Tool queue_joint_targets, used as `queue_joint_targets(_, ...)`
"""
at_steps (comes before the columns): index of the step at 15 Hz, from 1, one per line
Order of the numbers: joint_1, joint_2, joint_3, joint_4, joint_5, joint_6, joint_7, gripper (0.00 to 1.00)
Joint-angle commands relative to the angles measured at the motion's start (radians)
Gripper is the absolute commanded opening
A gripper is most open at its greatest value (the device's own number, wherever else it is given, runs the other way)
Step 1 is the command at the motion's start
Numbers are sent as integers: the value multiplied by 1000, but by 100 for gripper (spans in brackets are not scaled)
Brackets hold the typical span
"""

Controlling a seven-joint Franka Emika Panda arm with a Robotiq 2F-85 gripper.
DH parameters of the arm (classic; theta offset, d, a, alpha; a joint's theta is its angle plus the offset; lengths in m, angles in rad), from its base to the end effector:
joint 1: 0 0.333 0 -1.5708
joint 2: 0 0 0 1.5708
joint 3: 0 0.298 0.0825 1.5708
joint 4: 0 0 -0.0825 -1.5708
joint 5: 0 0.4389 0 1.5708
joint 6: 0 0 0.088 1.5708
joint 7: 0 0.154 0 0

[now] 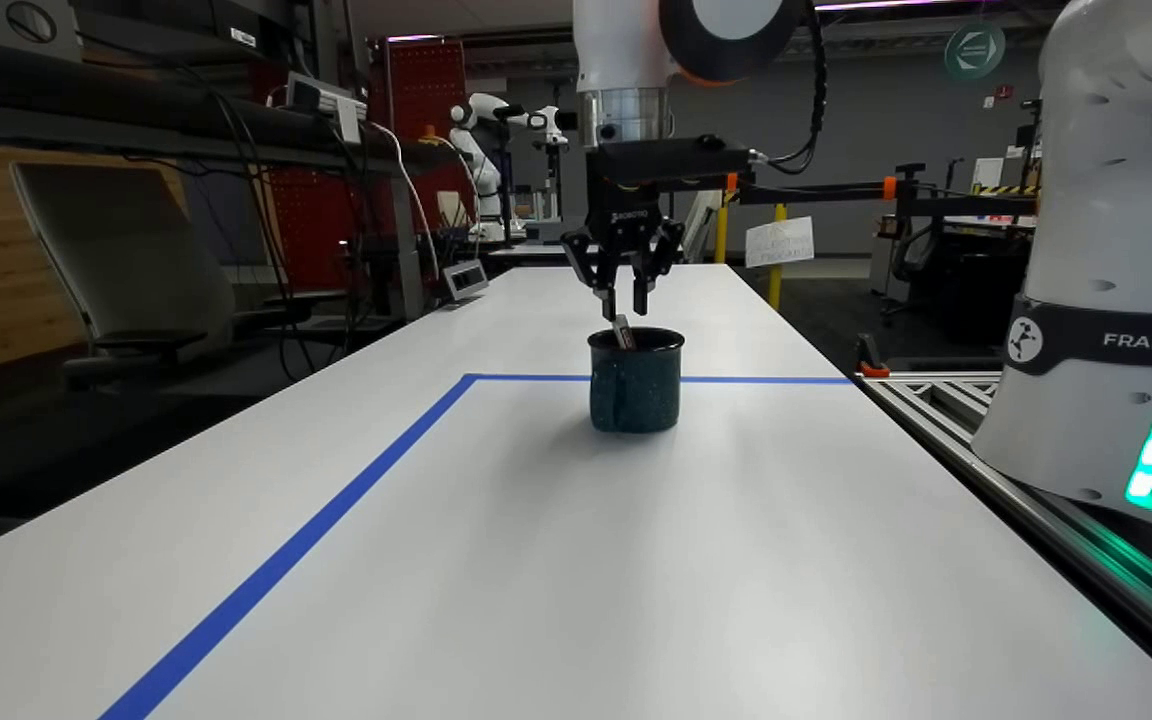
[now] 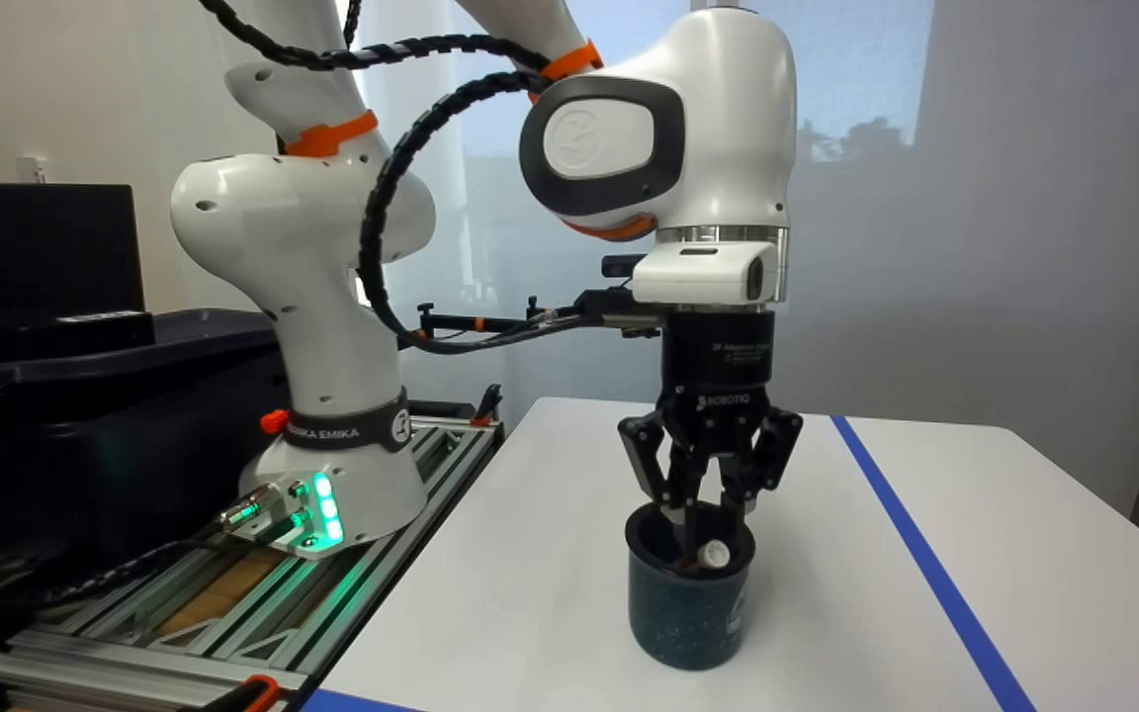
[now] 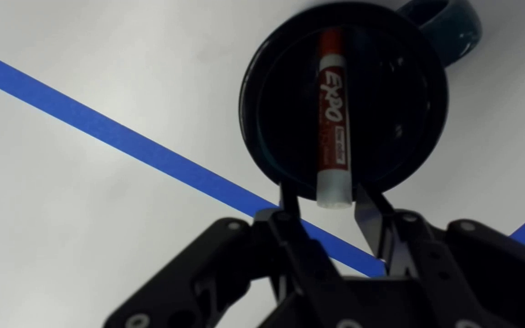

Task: Pick up the marker from the cup and put it on the table

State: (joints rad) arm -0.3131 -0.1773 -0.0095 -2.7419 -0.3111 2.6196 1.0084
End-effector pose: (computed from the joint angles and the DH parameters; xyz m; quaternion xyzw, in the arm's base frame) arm 0.4113 -0.1373 0.1691 0.8585 -0.5058 0.0526 0.0662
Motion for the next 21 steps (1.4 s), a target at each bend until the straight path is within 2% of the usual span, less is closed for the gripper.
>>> queue_joint_targets(1, 5, 22, -14, -2, -45, 44, 46, 40)
queue_joint_targets(3, 11, 36, -23, -2, -38, 66, 39, 39)
queue_joint_targets(4, 14, 42, -27, -2, -30, 75, 32, 17)
queue_joint_targets(5, 15, 46, -29, -2, -33, 83, 33, 14)
queue_joint_targets(7, 23, 47, -38, -5, -15, 96, 19, 0)
queue_joint_targets(9, 36, 32, -45, -7, 15, 80, -5, 5)
queue_joint_targets(14, 76, -61, -78, -16, 186, -8, -161, 5)
queue_joint_targets(18, 65, -163, -116, -18, 299, -87, -272, 5)
queue_joint_targets(21, 32, -210, -150, 9, 345, -153, -319, 5)
